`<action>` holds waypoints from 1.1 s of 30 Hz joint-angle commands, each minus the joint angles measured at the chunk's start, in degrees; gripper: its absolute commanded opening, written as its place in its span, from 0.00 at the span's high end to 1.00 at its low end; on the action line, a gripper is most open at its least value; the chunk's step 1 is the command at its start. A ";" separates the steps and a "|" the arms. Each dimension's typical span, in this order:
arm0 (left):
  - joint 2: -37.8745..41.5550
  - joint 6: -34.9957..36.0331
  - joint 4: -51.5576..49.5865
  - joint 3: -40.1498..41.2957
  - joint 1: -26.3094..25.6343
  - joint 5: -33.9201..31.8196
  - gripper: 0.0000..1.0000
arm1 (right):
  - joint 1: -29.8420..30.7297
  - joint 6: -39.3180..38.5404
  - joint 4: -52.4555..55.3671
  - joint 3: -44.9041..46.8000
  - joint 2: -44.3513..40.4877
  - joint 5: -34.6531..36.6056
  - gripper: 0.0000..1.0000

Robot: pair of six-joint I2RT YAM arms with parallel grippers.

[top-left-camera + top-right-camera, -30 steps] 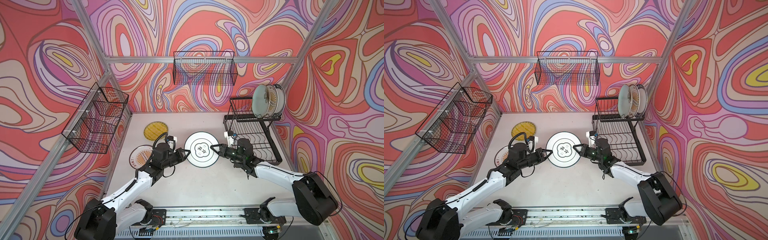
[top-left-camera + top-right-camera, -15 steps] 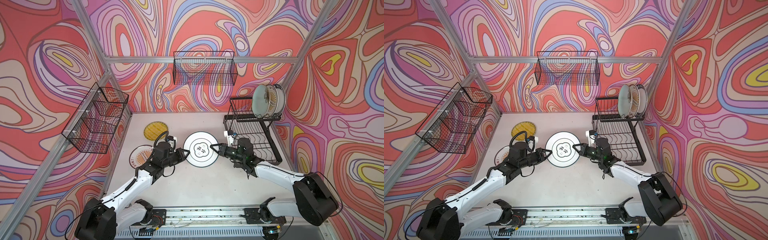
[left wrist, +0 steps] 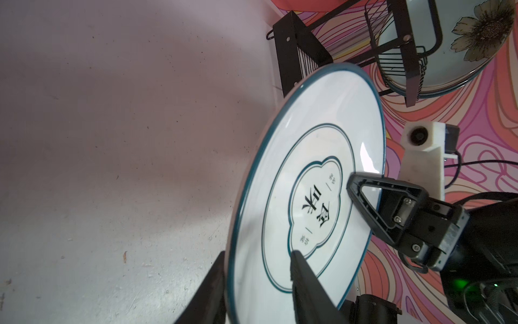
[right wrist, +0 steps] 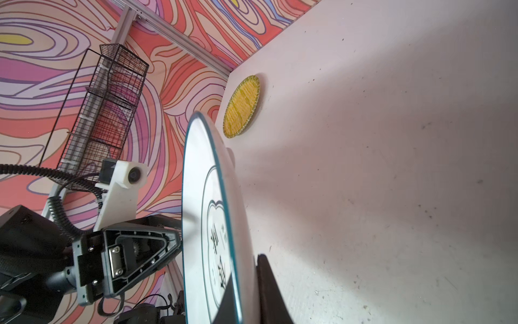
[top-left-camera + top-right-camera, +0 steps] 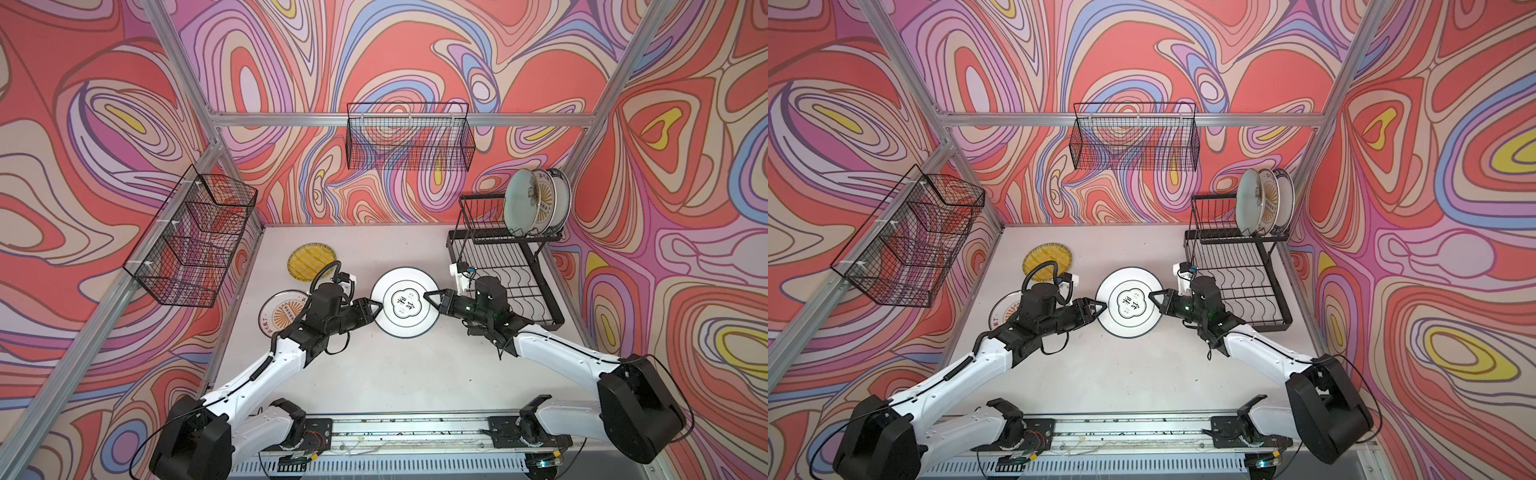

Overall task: Load plates into a dish rack
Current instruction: Pick up the plate from the bottom-center of the table, then place the plate on the dish rack.

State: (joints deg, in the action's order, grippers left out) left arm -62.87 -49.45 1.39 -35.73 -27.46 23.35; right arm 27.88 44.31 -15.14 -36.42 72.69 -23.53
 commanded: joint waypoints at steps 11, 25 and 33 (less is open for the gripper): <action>1.92 1.20 -1.58 -2.24 -0.29 0.20 0.60 | 0.19 -9.61 11.69 -5.63 -9.29 12.32 1.00; 2.23 1.33 -2.44 -1.91 -0.25 0.13 0.60 | 0.12 -18.65 22.92 -16.26 -12.37 25.31 1.00; 3.34 1.62 -2.09 -1.10 -0.29 -0.22 0.60 | -0.26 -26.11 29.69 -26.39 -13.12 33.16 1.00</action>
State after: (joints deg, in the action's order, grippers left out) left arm -60.69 -49.01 -0.32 -36.49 -27.46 23.38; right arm 27.81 21.93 13.34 -59.37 60.73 4.91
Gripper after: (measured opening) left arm 0.404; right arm 0.079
